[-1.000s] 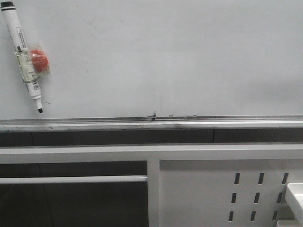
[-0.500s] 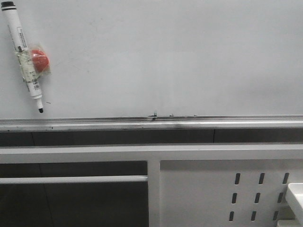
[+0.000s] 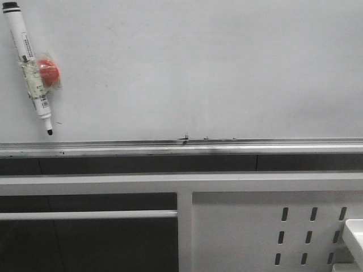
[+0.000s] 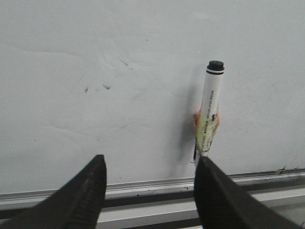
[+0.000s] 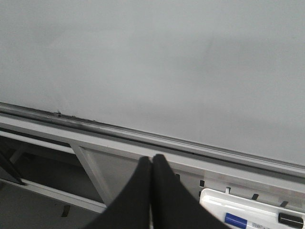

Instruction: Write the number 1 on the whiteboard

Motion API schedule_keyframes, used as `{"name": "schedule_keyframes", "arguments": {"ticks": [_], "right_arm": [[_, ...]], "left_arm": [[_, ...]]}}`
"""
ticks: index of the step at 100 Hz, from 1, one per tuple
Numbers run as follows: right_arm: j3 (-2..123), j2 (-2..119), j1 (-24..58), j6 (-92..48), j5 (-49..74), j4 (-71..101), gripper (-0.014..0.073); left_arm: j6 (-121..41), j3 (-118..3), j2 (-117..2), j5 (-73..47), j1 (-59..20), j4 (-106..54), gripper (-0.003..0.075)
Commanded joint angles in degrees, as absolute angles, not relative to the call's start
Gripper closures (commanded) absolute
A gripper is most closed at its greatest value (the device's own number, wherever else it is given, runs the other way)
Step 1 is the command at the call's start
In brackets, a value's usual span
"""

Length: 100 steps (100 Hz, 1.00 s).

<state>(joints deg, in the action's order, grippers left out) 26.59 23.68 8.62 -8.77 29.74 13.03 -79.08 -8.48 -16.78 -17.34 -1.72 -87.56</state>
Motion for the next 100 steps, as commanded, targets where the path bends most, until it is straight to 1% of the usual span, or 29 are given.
{"name": "schedule_keyframes", "arguments": {"ticks": [1, 29, 44, 48, 53, 57, 63, 69, 79, 90, 100], "right_arm": [[28.8, 24.5, 8.6, -9.6, 26.0, 13.6, 0.0663], [28.8, 24.5, 8.6, -9.6, 26.0, 13.6, 0.0663], [28.8, 24.5, 8.6, -9.6, 26.0, 13.6, 0.0663], [28.8, 24.5, 8.6, -9.6, 26.0, 13.6, 0.0663], [28.8, 24.5, 8.6, -9.6, 26.0, 13.6, 0.0663], [28.8, 24.5, 8.6, -9.6, 26.0, 13.6, 0.0663], [28.8, 24.5, 8.6, -9.6, 26.0, 13.6, 0.0663], [28.8, 24.5, 8.6, -9.6, 26.0, 13.6, 0.0663], [28.8, 24.5, 8.6, -9.6, 26.0, 13.6, 0.0663], [28.8, 24.5, 8.6, -9.6, 26.0, 13.6, 0.0663], [28.8, 24.5, 8.6, -9.6, 26.0, 13.6, 0.0663]], "left_arm": [[-79.4, -10.0, -17.7, -17.2, -1.8, -89.6, 0.0351], [-79.4, -10.4, -17.7, -21.7, -1.8, -89.6, 0.0352], [-79.4, -11.2, -17.7, -21.3, -1.8, -90.1, 0.0352], [-78.4, -11.4, -17.6, -21.3, -1.8, -88.1, 0.0352], [-72.2, -12.3, -17.6, -21.7, -1.9, -81.3, 0.0352], [-62.1, -13.3, -17.6, -21.4, -3.0, -75.2, 0.0352], [-44.9, -14.7, -17.6, -19.8, -4.6, -61.4, 0.0351], [-32.9, -15.3, -17.6, -16.2, -5.9, -46.0, 0.0351], [-14.1, -15.4, -17.6, -9.4, -9.6, -27.9, 0.0351], [-1.3, -14.4, -17.6, -4.1, -15.7, -14.5, 0.0351], [0.4, -11.2, -18.7, 3.3, -21.9, -13.0, 0.0351]]}}
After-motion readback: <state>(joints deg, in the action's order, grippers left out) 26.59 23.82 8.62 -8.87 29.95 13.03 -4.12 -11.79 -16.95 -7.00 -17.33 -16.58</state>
